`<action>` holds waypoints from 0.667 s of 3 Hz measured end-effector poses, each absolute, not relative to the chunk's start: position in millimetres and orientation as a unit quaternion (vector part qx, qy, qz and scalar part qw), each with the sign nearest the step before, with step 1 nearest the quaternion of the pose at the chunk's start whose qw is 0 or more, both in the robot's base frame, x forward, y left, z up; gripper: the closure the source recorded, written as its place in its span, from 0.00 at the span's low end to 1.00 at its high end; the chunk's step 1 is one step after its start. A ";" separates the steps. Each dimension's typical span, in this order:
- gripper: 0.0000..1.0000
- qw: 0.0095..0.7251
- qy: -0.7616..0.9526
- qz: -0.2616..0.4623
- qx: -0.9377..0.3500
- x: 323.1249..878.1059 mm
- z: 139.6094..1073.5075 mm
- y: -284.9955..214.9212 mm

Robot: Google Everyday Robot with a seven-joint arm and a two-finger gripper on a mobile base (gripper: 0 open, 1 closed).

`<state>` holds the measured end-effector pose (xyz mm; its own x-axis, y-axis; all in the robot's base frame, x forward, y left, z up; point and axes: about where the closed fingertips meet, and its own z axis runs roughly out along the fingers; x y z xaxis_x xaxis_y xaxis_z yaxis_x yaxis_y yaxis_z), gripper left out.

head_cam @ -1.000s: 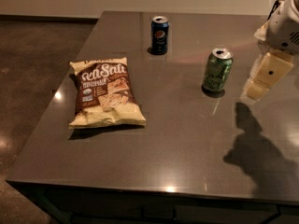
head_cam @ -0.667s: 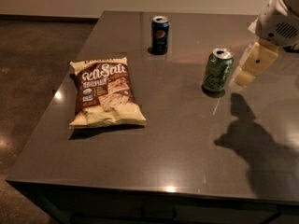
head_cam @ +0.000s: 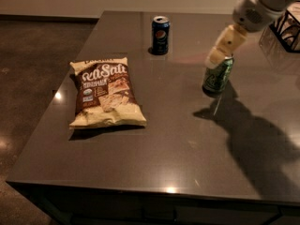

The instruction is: Move pepsi can near brown chip bag

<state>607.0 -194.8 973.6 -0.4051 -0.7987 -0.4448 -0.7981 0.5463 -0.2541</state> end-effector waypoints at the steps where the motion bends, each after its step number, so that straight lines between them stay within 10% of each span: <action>1: 0.00 0.290 0.847 -0.011 -0.445 652.3 964.6 -175.5; 2: 0.00 0.317 0.859 -0.025 -0.402 694.2 950.0 -168.4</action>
Offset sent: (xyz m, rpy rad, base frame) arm 0.1414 0.0305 -0.0348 0.0928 -0.1916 -0.2874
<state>694.2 -168.4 950.0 -0.4755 -0.7059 -0.5249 -0.6746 0.6756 -0.2974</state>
